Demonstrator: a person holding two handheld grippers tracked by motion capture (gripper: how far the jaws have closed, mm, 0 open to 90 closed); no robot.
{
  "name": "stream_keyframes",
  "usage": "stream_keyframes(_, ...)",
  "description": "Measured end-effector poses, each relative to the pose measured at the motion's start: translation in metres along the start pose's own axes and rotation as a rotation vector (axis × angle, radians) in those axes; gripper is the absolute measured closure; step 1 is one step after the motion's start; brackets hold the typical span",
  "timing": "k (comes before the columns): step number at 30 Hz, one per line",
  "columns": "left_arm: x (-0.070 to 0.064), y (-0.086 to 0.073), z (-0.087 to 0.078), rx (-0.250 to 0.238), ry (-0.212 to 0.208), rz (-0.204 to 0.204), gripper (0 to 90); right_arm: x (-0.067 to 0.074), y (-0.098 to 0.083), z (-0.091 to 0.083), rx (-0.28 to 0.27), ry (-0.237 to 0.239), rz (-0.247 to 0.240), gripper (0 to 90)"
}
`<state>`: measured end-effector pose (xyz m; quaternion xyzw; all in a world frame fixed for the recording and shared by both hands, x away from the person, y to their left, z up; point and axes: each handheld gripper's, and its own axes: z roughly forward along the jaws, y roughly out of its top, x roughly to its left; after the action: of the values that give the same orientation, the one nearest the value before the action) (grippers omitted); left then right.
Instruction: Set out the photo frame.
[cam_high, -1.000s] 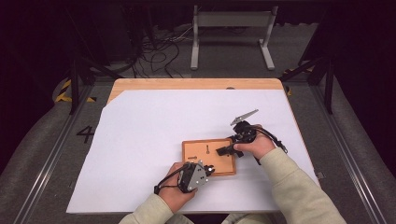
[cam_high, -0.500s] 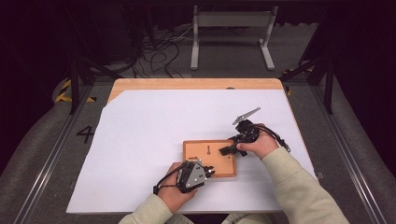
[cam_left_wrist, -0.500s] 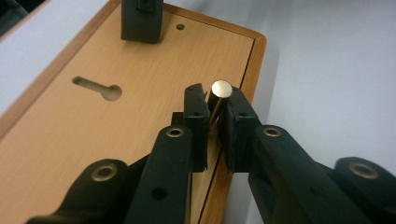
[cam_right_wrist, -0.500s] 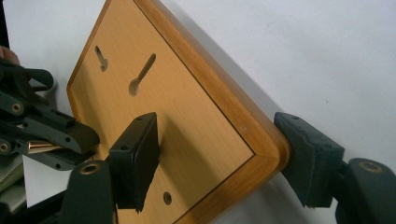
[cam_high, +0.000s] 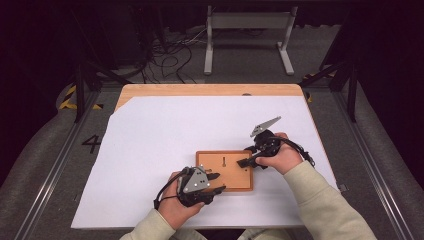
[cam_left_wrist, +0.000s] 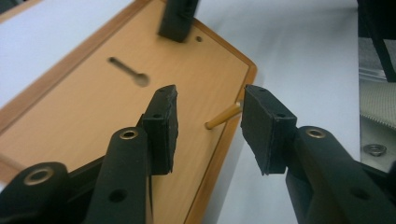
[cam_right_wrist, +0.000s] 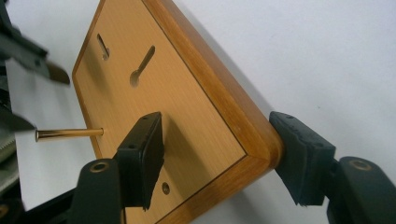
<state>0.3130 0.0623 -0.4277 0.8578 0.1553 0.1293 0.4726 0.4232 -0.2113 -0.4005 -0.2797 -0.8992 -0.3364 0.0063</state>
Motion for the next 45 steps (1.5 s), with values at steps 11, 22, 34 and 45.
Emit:
stream_keyframes(11,0.017,-0.008,-0.050,-0.050,0.075,-0.102,52.7,0.027,-0.002,-0.018,0.000,-0.089,-0.121,43.5)
stream_keyframes(22,0.036,-0.024,-0.067,-0.043,0.120,-0.186,52.0,0.055,-0.008,-0.037,-0.012,-0.139,-0.269,53.4)
stream_keyframes(34,0.043,-0.032,-0.064,-0.032,0.108,-0.215,51.7,0.083,-0.021,-0.052,-0.029,-0.151,-0.371,61.9)
stream_keyframes(45,0.052,-0.045,-0.056,-0.011,0.096,-0.275,51.5,0.100,-0.039,-0.059,-0.064,-0.091,-0.398,65.9)
